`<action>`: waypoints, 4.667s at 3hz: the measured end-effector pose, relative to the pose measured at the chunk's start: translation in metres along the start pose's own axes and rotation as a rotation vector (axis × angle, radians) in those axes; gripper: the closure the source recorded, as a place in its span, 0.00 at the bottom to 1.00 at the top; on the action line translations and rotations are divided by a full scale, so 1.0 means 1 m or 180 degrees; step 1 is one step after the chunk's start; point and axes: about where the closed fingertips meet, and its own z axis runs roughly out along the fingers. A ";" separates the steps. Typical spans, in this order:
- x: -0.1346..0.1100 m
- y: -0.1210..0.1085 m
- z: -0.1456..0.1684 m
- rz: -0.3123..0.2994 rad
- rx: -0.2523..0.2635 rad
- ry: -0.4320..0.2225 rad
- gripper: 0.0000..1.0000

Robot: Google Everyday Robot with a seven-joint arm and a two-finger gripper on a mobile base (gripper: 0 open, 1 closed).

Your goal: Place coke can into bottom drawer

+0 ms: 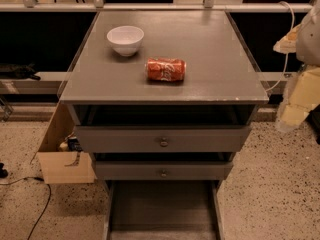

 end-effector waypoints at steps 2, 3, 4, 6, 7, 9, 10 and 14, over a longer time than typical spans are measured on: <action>-0.006 -0.013 0.007 0.0014 -0.0206 -0.0254 0.00; -0.041 -0.053 0.030 -0.0016 -0.0466 -0.0677 0.00; -0.083 -0.092 0.050 -0.0099 -0.0647 -0.1055 0.00; -0.129 -0.135 0.067 -0.0148 -0.0690 -0.1474 0.00; -0.132 -0.138 0.069 -0.0121 -0.0650 -0.1491 0.00; -0.173 -0.170 0.112 -0.0103 -0.0660 -0.1743 0.00; -0.196 -0.185 0.129 -0.0122 -0.0656 -0.1787 0.00; -0.222 -0.177 0.187 -0.0006 -0.0872 -0.1738 0.00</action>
Offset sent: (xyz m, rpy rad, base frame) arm 0.0400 0.0071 -0.0054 0.2619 0.1418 0.0840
